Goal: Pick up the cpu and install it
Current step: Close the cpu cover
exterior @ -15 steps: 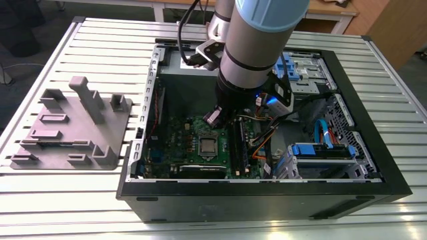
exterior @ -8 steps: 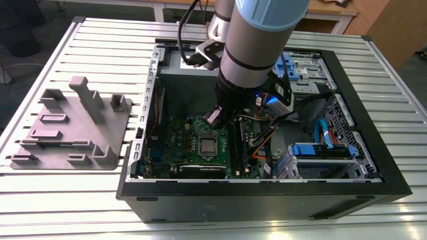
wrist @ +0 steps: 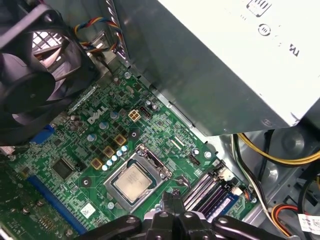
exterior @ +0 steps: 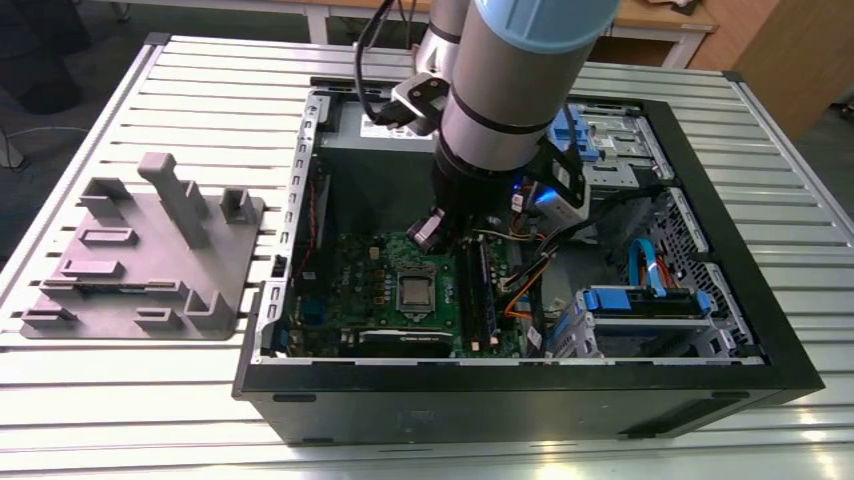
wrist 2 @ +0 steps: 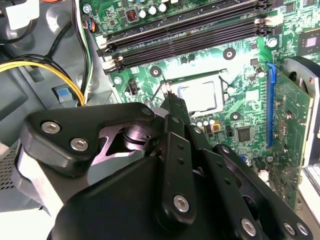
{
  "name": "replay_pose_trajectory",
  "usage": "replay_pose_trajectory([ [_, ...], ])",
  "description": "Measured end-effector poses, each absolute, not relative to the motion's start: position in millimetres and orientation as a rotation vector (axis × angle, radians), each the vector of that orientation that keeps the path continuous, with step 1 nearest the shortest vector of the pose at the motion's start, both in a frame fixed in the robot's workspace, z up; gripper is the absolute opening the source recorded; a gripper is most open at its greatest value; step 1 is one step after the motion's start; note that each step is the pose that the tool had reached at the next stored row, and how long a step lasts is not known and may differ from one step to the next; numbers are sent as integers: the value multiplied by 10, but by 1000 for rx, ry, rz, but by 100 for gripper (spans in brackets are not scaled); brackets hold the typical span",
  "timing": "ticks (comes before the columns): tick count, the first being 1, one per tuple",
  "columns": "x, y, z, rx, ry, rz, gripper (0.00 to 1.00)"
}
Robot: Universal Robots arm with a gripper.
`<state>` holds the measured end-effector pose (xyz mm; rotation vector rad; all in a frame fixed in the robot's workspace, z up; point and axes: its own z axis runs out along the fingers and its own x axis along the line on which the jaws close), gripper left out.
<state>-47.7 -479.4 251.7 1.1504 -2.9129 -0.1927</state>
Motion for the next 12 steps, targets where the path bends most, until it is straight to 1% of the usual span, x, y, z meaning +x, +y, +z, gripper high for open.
replay_pose_trajectory([
  [12,-477,-4793,2681,1150,-2913,-193,11],
])
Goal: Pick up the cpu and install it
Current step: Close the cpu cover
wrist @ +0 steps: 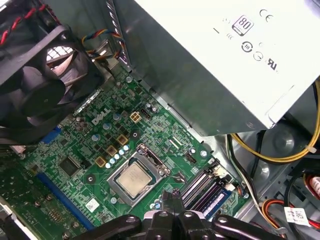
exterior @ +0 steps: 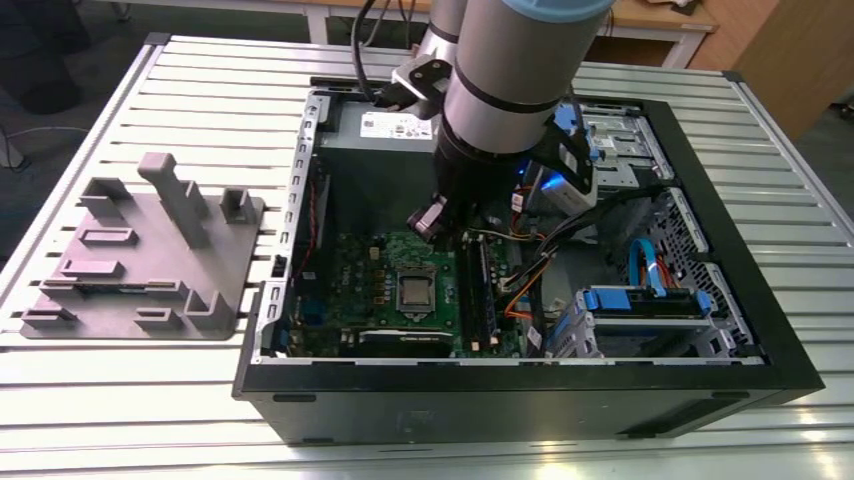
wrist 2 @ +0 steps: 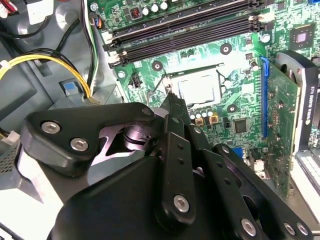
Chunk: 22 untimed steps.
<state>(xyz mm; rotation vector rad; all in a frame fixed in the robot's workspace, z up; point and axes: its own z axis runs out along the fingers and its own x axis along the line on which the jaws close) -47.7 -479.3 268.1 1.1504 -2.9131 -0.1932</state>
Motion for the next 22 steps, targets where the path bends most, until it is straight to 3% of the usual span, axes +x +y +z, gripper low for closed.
replay_pose_trajectory([
  [22,-433,-4684,2666,1155,-2912,-200,11],
])
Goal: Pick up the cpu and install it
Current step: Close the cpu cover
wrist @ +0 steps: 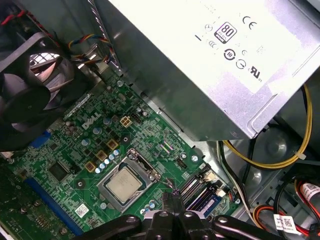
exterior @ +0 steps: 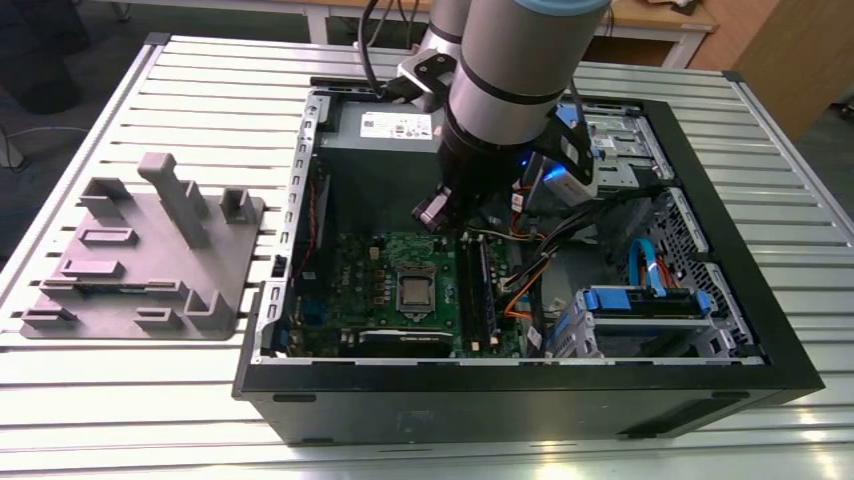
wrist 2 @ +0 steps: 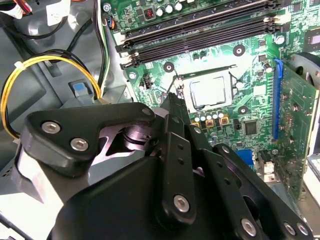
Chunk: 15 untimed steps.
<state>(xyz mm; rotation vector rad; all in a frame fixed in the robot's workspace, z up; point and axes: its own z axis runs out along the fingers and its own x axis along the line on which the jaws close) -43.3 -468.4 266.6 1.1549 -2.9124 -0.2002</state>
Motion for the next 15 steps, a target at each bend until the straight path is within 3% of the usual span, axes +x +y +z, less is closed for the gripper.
replay_pose_trajectory([
  [15,-433,-4667,2663,1155,-2912,-200,11],
])
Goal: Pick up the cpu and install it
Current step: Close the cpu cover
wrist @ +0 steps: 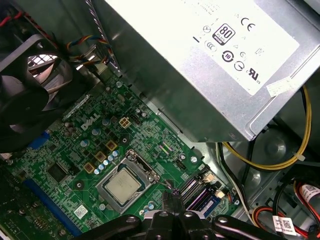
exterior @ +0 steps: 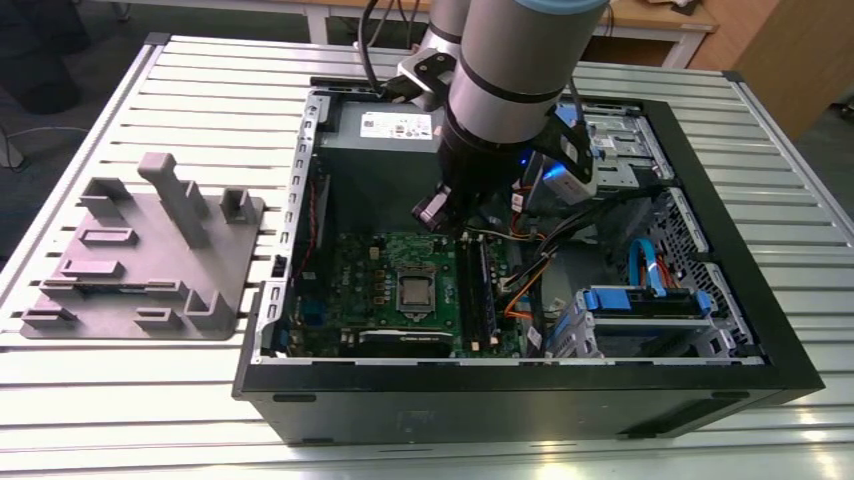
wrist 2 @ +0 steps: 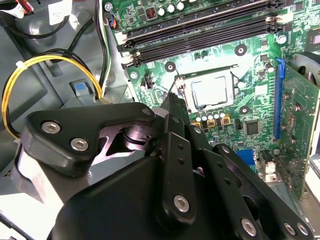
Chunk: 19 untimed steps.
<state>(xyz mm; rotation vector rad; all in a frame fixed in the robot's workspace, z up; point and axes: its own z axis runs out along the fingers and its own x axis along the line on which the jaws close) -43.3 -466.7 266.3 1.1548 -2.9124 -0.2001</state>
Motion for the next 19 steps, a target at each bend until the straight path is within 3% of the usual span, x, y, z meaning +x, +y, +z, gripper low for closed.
replay_pose_trajectory([
  [19,-447,-4774,2662,1156,-2915,-213,11],
])
